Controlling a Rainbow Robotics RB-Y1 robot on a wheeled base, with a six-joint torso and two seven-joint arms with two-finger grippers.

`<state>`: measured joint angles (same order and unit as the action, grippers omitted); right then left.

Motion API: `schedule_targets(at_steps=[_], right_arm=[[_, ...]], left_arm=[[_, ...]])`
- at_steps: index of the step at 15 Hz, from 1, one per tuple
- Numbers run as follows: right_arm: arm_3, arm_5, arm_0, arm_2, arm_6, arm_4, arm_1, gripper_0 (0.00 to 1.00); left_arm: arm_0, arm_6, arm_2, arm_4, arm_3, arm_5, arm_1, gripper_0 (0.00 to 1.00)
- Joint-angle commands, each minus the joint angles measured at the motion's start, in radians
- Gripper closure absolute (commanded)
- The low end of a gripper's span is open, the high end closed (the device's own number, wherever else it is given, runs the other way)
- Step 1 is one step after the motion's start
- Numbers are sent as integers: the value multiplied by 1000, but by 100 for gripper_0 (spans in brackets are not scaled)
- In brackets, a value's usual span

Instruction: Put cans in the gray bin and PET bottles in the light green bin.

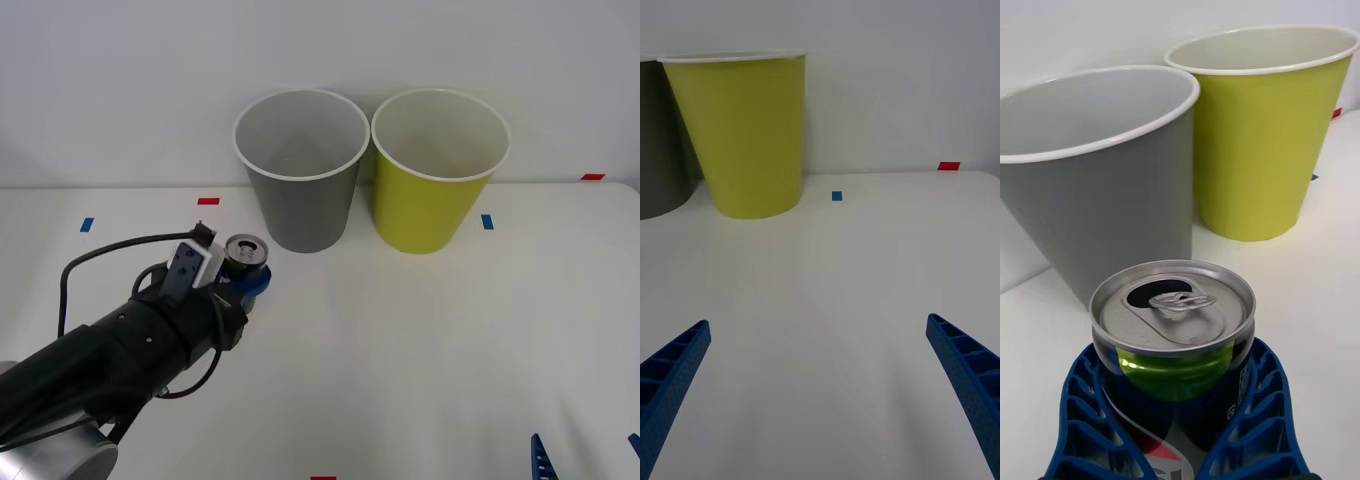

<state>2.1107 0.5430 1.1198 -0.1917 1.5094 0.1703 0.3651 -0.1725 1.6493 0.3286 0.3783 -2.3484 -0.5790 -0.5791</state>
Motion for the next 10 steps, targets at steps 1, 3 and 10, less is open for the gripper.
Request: schedule_targets(at_steps=[1, 3, 10], right_arm=[[0, 0, 0, 0, 0, 0, 0, 0], [0, 0, 0, 0, 0, 0, 0, 0], [0, 0, 0, 0, 0, 0, 0, 0]], left_arm=[[51, 4, -106, 13, -131, -234, 25, 100], [119, 6, -175, 40, -206, -427, 45, 100], [404, 17, -342, 139, -218, -802, 171, 100]])
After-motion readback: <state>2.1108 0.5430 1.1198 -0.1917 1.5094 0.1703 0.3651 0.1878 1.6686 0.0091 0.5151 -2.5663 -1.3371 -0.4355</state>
